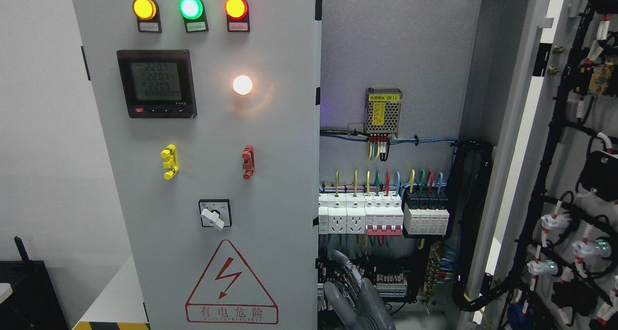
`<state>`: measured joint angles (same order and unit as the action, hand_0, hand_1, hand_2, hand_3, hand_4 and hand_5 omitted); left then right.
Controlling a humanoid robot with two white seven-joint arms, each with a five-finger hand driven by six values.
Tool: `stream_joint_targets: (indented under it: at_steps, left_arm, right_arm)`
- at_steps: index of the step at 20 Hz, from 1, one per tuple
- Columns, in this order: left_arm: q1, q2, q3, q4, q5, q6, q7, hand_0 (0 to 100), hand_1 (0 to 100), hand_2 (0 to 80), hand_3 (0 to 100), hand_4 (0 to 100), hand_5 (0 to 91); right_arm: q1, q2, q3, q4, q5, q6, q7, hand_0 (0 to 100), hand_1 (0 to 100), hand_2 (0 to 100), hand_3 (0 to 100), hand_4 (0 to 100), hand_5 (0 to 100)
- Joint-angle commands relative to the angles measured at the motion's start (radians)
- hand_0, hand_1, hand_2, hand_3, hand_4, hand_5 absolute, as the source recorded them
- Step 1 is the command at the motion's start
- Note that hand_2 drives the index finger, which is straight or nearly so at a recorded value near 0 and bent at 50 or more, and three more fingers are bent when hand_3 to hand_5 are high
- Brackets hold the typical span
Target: Open door with both hands
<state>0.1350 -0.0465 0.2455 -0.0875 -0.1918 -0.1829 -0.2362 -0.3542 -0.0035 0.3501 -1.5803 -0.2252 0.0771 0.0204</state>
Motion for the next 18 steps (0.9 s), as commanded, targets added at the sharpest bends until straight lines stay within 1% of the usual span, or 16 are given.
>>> stream_joint_targets:
  at_steps: [1,4,7,12,15,18]
  left_arm:
    - [0.000,0.001,0.000,0.000,0.000,0.000,0.000,12,39,0.0,0,0,0.0]
    - [0.000,-0.001,0.000,0.000,0.000,0.000,0.000,12,39,0.0,0,0,0.0]
    - [0.000,-0.001,0.000,0.000,0.000,0.000,0.000,12,39,0.0,0,0,0.0]
    - [0.000,0.001,0.000,0.000,0.000,0.000,0.000,12,39,0.0,0,0,0.0]
    - [0.000,-0.001,0.000,0.000,0.000,0.000,0.000,12,39,0.0,0,0,0.0]
    - [0.000,-0.001,0.000,0.000,0.000,0.000,0.000,12,39,0.0,0,0,0.0]
  right_arm:
    - [-0.043,0.017,0.009,0.097,-0.013,0.000,0.006,12,39,0,0,0,0]
    - [-0.065,0.017,0.009,0.117,-0.020,0.000,0.006,12,39,0,0,0,0]
    - [-0.080,0.013,0.009,0.135,-0.078,0.000,0.006,12,39,0,0,0,0]
    - [-0.086,0.011,0.009,0.135,-0.083,-0.002,0.009,12,39,0,0,0,0]
    - [-0.089,0.011,0.010,0.134,-0.083,-0.002,0.029,12,39,0,0,0,0]
    - [-0.098,0.008,0.010,0.138,-0.083,0.000,0.036,12,39,0,0,0,0]
